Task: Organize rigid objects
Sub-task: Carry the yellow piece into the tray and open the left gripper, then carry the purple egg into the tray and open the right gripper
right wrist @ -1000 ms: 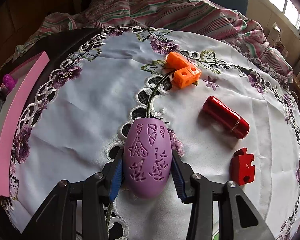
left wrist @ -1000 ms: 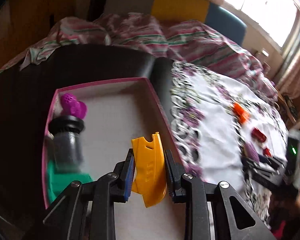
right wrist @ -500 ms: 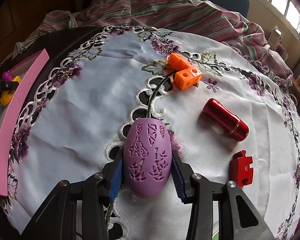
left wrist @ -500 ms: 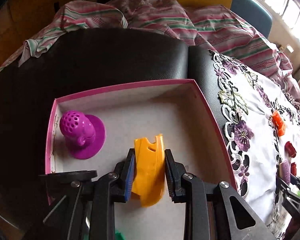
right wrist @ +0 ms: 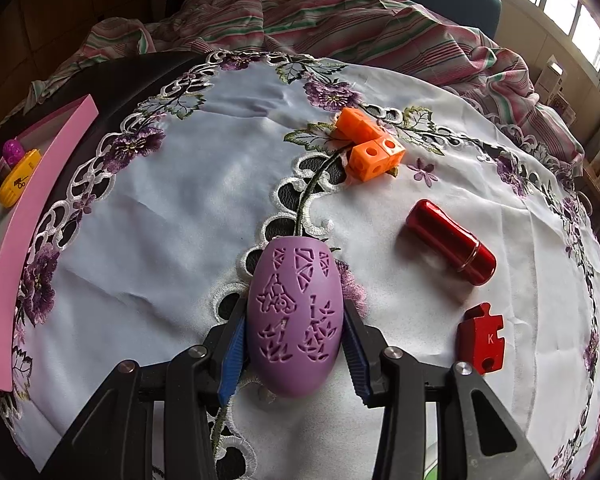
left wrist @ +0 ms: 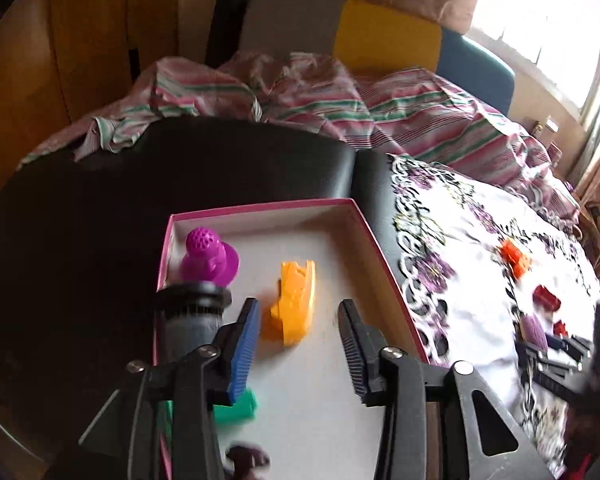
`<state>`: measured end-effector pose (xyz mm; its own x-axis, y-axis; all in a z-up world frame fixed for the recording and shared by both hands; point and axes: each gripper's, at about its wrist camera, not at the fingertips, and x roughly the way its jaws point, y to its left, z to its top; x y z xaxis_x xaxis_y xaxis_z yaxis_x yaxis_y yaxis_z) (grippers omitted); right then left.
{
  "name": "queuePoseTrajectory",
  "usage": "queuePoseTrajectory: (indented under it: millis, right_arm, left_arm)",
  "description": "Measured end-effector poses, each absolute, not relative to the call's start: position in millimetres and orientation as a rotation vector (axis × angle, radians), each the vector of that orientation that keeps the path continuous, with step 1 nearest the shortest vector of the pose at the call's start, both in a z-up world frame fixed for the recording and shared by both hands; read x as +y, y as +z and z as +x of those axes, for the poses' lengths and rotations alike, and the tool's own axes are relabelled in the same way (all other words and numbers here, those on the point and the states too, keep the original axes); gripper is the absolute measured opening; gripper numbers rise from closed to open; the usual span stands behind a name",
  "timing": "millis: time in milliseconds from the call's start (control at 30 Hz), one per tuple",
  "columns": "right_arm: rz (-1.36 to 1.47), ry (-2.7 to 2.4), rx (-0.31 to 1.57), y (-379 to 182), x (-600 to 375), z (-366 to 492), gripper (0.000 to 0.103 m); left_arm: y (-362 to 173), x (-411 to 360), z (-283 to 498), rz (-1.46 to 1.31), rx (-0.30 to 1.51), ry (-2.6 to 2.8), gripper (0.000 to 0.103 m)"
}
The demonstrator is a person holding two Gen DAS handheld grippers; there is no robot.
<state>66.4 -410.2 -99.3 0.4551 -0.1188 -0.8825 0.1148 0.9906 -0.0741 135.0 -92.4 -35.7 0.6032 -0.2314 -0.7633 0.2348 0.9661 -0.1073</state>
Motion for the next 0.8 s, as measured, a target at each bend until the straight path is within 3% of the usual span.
queuePoseTrajectory:
  millis: [300, 567, 800]
  right_arm:
    - [-0.021, -0.153, 1.082, -98.7, -408.5, 64.8, 0.044]
    - [-0.038, -0.163, 1.077, -98.6, -407.1, 64.5, 0.044]
    - [-0.031, -0.168, 1.076, -98.5, -407.3, 64.3, 0.044]
  left_arm:
    - [-29.1, -94.0, 79.7, 0.045, 0.833, -0.279, 0.047]
    - [-24.9, -85.2, 61.1, 0.054, 0.811, -0.254, 0.056]
    - [-23.6, -77.5, 54.2, 0.043, 0.802, -0.238, 0.058]
